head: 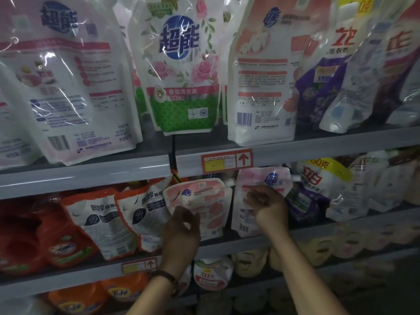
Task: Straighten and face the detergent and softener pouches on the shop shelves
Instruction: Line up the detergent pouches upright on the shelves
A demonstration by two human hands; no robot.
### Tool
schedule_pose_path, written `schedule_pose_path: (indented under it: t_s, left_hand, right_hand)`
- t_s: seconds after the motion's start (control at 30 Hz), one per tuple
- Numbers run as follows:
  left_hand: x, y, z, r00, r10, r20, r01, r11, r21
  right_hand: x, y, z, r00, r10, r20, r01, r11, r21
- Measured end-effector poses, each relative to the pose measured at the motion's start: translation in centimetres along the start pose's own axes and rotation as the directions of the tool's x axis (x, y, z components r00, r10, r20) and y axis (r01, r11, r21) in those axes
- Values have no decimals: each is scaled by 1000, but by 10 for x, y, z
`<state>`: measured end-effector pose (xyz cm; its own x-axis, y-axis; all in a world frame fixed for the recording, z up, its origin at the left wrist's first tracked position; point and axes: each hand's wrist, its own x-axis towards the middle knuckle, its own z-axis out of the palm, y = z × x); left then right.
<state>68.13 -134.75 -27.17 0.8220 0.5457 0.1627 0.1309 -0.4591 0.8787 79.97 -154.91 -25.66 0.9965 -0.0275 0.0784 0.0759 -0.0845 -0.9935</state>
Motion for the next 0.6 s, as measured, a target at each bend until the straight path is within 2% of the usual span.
schedule_pose_path:
  t_s: [0.2, 0.37, 0.5, 0.6]
  left_hand:
    - [-4, 26, 45, 977, 49, 205, -43, 999, -34]
    - [2, 45, 65, 953, 76, 292, -60, 996, -62]
    - [7, 52, 73, 927, 48, 371, -62, 998, 25]
    - [10, 53, 80, 929, 19, 371, -60, 993, 98]
  right_hand:
    - [8, -3, -34, 987, -4, -160, -7, 998, -67]
    - [19, -5, -59, 964, -53, -261, 21, 992, -124]
    - [36, 6, -71, 971, -67, -229, 38, 991, -130]
    - [49, 11, -77, 961, -42, -273, 2, 990, -142]
